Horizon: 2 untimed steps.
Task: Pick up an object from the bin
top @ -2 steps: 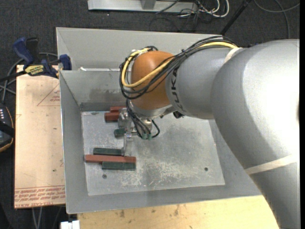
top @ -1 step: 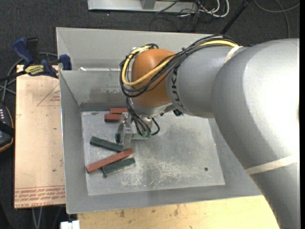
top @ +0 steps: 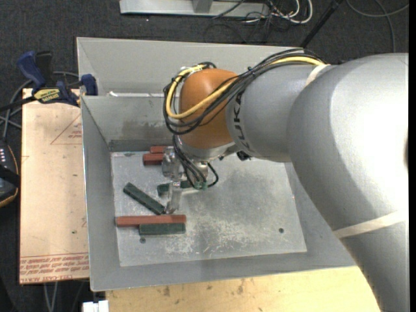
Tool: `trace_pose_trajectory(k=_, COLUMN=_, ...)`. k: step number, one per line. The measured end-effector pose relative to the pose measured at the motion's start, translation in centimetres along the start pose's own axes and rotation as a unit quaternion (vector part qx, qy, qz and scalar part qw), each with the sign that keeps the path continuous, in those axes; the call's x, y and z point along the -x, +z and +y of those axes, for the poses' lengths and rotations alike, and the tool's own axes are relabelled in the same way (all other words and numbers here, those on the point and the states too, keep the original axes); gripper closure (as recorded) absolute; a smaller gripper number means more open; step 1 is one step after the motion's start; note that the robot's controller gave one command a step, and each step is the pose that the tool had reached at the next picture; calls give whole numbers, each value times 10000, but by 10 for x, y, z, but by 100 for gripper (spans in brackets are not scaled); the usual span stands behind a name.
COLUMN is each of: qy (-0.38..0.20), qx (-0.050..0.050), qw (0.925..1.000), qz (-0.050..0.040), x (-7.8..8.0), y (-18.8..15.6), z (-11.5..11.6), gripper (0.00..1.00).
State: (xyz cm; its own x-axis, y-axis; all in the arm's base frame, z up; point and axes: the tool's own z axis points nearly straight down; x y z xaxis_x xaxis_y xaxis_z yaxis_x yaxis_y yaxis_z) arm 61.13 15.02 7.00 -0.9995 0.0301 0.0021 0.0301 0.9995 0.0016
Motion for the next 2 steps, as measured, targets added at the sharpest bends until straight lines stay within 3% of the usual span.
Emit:
trace_pose_trajectory(k=1, qy=5, qx=3, qw=10000, qz=-21, x=1, y=-1, z=0, gripper=100)
trace_pose_trajectory(k=2, qy=-167, qx=10, qw=9998, qz=-66, x=-7, y=-135, z=8, gripper=100)
